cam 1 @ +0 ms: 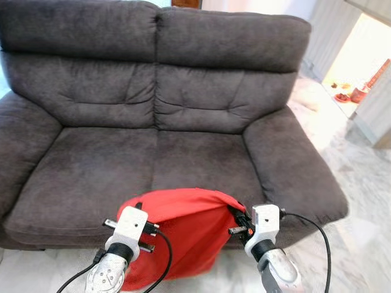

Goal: Move the pillow to the sofa from floor

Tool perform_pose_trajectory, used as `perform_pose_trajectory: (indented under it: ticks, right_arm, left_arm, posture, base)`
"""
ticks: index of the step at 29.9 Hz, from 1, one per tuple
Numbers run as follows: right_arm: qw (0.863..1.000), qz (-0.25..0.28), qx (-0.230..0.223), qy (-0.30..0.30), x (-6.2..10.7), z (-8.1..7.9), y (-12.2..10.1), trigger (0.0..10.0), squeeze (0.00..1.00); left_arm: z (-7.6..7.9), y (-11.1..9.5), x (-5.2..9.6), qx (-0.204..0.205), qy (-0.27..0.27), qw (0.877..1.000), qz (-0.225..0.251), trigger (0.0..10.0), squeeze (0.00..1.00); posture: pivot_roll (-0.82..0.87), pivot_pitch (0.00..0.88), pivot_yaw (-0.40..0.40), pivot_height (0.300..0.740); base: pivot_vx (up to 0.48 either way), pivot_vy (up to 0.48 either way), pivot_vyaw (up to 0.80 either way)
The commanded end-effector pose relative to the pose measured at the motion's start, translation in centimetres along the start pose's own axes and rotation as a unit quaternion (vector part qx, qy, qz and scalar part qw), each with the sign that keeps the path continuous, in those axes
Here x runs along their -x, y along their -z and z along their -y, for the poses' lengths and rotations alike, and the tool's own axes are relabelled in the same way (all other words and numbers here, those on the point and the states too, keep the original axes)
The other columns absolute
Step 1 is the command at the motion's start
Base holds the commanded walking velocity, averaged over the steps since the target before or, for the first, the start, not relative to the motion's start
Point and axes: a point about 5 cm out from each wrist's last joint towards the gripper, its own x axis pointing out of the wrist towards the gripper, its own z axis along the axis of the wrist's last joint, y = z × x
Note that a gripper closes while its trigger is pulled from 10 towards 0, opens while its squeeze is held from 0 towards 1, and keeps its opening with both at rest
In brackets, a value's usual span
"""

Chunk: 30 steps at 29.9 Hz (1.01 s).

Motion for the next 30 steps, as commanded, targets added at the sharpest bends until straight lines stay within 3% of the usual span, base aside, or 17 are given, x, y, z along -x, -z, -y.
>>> perform_pose_trajectory:
  ticks: [1,4,17,20,30]
  right_arm:
    - [0.998,0.013,-0.006,0.059,1.0,2.7,-0.4,10.0,0.00]
    - [0.998,0.017,-0.006,0.054,0.9,2.5,-0.5,10.0,0.00]
    - [0.999,0.034,-0.011,0.039,0.4,1.9,-1.2,10.0,0.00]
    - [0.999,0.033,-0.005,0.040,0.4,1.9,-1.3,10.0,0.00]
    - [0.998,0.032,0.002,0.049,0.5,2.2,-1.4,10.0,0.00]
  left_arm:
    - [-2.2,-1.8,-0.2,-0.001,-0.054,0.997,0.049,10.0,0.00]
    - [-2.2,-1.9,-0.2,0.000,-0.055,0.997,0.050,10.0,0.00]
    - [-2.2,-2.2,-0.2,0.001,-0.050,0.997,0.065,10.0,0.00]
    - [-2.0,-2.4,-0.3,-0.019,-0.038,0.997,0.071,10.0,0.00]
    - [-2.1,-2.4,-0.2,-0.007,-0.047,0.996,0.075,10.0,0.00]
  posture:
    - [0.09,0.116,-0.037,0.740]
    - [0.09,0.116,-0.037,0.740]
    - [0.08,0.114,-0.035,0.740]
    - [0.08,0.116,-0.037,0.740]
    - [0.08,0.115,-0.038,0.740]
  base:
    - [0.000,-0.450,0.00]
    - [0.000,-0.437,0.00]
    - [0.000,0.000,0.00]
    - [0.000,0.000,0.00]
    - [0.000,0.000,0.00]
